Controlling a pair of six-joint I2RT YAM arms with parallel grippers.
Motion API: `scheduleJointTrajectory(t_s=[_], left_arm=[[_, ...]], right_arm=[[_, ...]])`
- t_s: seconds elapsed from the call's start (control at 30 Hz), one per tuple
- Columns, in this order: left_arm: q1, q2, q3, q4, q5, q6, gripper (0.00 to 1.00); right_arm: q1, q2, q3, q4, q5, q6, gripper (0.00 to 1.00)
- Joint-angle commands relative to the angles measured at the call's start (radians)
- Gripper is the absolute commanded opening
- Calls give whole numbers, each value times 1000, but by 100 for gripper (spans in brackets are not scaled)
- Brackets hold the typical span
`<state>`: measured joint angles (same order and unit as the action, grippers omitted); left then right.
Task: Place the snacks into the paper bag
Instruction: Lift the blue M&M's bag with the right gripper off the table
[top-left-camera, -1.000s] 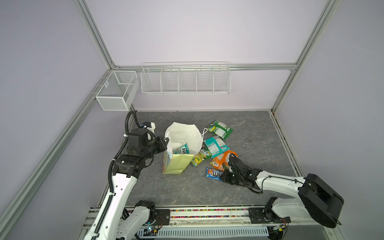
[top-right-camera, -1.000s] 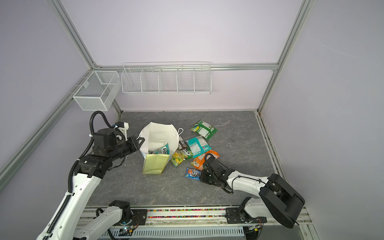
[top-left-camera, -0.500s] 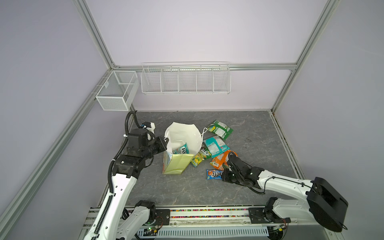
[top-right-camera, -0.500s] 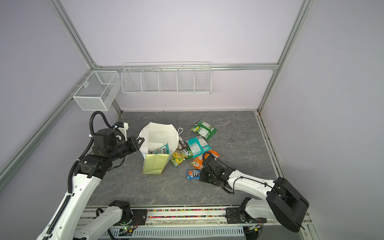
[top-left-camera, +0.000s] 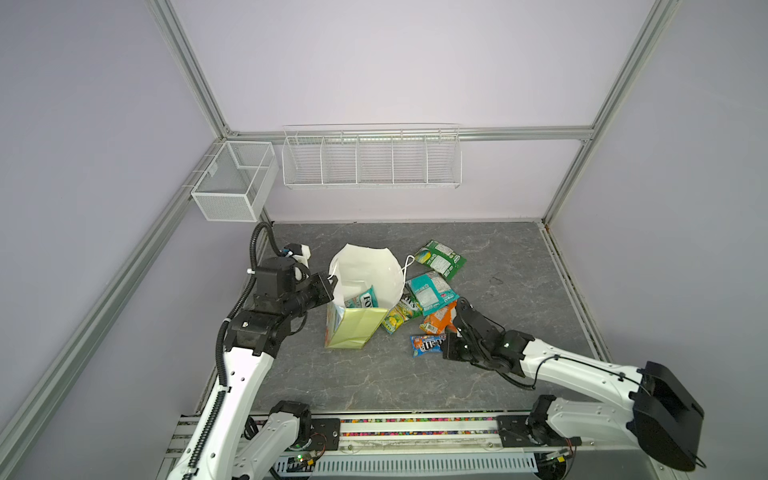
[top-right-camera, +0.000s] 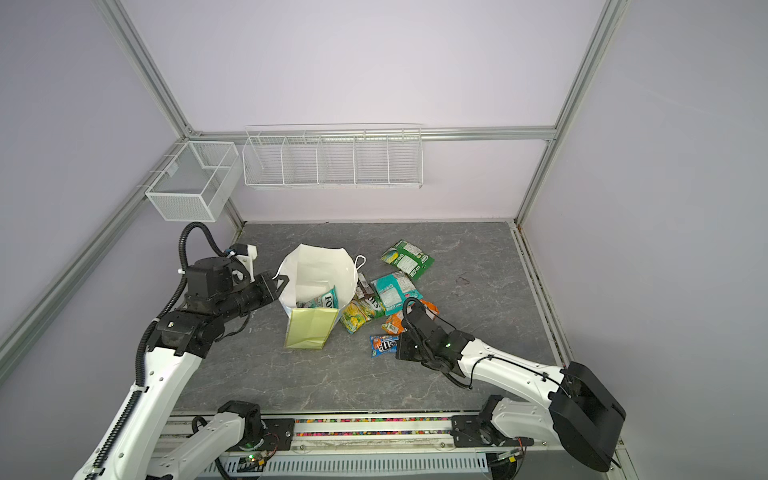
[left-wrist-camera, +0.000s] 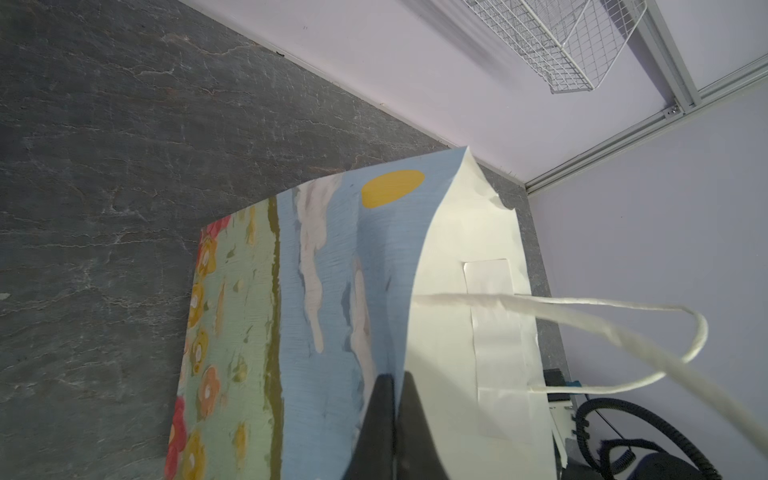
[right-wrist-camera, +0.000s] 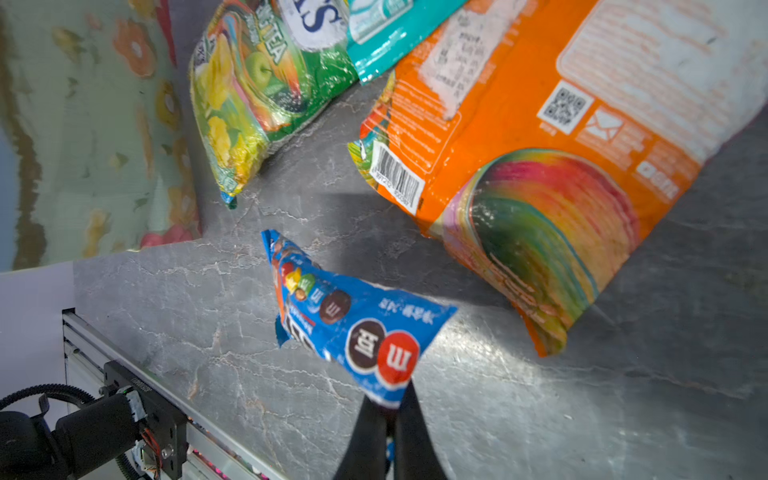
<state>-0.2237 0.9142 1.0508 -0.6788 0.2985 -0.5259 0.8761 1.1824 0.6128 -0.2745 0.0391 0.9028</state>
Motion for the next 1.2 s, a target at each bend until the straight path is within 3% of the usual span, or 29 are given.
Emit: scheduleJointTrajectory(t_s=[0.0,1.17], left_arm=[[-3,-15,17,13,-1,15,0],[-2,-28,5,17,3,11,0]], right_arm=[[8,-35,37,-51,39,-29,6],[14,-101,178,-212,142,-112,6]])
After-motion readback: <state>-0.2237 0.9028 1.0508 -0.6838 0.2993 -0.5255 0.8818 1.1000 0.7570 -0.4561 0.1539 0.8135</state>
